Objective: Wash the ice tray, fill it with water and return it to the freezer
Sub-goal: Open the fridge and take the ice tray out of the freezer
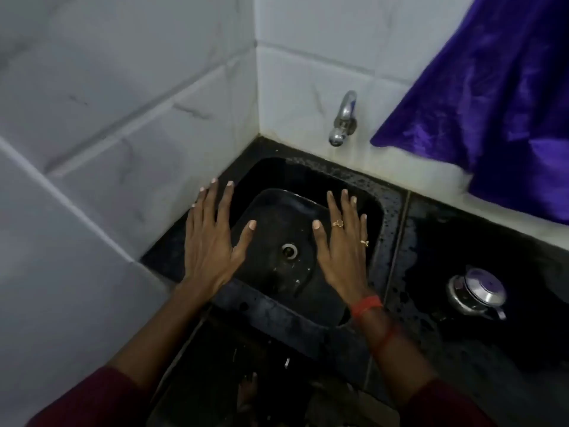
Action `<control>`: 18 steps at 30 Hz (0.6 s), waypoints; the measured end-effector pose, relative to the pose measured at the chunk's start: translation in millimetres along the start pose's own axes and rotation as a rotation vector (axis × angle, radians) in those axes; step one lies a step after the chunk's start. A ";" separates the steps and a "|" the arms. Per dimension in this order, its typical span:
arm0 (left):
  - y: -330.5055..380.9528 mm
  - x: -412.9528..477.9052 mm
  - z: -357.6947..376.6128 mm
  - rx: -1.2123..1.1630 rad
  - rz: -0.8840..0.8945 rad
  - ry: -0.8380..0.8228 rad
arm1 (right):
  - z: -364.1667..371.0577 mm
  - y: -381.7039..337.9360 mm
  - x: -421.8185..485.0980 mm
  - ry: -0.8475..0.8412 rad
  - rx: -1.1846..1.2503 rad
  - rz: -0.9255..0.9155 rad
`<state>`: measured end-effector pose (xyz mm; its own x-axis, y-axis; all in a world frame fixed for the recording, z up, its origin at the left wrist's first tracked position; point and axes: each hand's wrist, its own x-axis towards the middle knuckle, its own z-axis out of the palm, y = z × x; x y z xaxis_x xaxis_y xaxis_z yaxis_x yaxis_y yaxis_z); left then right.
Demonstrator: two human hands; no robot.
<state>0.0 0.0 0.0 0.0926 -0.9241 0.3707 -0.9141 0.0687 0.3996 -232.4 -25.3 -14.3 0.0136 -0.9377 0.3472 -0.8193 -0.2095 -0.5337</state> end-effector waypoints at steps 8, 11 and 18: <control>-27.9 -74.8 -35.2 0.069 -0.255 0.093 | 26.8 -53.0 -19.8 -0.190 0.095 -0.228; -39.9 -104.8 -52.0 0.113 -0.337 0.118 | 39.5 -79.4 -33.2 -0.257 0.142 -0.318; -63.3 -190.7 -96.9 0.165 -0.539 0.185 | 69.3 -141.5 -84.5 -0.402 0.235 -0.496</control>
<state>78.5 208.3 -14.8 0.6150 -0.7302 0.2977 -0.7667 -0.4656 0.4420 -77.9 64.3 -21.7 0.6049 -0.7356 0.3051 -0.5153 -0.6536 -0.5542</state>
